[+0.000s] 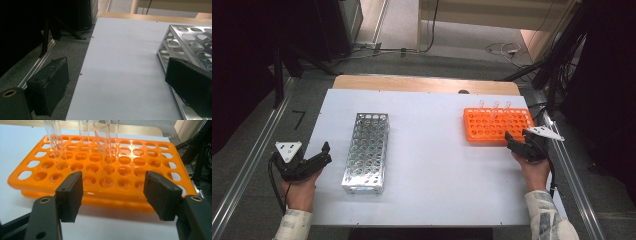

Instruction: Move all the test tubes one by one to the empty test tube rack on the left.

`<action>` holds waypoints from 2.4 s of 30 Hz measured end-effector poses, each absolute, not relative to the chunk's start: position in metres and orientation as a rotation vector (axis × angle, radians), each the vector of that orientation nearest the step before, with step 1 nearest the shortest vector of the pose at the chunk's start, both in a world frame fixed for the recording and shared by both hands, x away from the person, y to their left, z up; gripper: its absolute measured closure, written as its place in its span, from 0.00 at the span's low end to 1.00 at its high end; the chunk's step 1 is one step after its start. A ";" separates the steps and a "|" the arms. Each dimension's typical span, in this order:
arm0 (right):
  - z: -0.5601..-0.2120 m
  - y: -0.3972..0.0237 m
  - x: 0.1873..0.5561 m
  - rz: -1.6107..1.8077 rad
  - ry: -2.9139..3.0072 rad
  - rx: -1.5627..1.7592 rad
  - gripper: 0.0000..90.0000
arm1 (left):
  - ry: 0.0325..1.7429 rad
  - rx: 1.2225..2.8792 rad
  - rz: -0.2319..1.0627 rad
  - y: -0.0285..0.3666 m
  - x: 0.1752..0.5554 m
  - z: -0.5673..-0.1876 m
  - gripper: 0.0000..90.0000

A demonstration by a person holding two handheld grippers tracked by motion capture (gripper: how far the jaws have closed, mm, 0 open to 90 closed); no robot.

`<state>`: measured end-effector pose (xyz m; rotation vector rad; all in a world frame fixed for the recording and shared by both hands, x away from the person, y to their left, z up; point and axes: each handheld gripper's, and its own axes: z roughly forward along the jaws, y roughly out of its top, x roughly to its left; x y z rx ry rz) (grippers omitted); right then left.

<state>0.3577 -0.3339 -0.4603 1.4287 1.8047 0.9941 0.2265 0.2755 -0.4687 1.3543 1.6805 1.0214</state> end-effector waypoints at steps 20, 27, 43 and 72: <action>-0.469 -0.322 0.391 0.997 1.780 1.415 0.67 | 1.685 1.368 1.018 0.275 0.227 -0.470 0.06; -0.472 -0.320 0.395 1.002 1.778 1.393 0.76 | 1.686 1.368 1.008 0.276 0.227 -0.470 0.06; -0.467 -0.321 0.394 1.020 1.766 1.388 0.82 | 1.685 1.364 0.998 0.276 0.225 -0.469 0.06; -0.421 -0.312 0.328 1.163 1.870 1.293 0.82 | 1.524 1.421 0.893 0.232 0.203 -0.437 0.08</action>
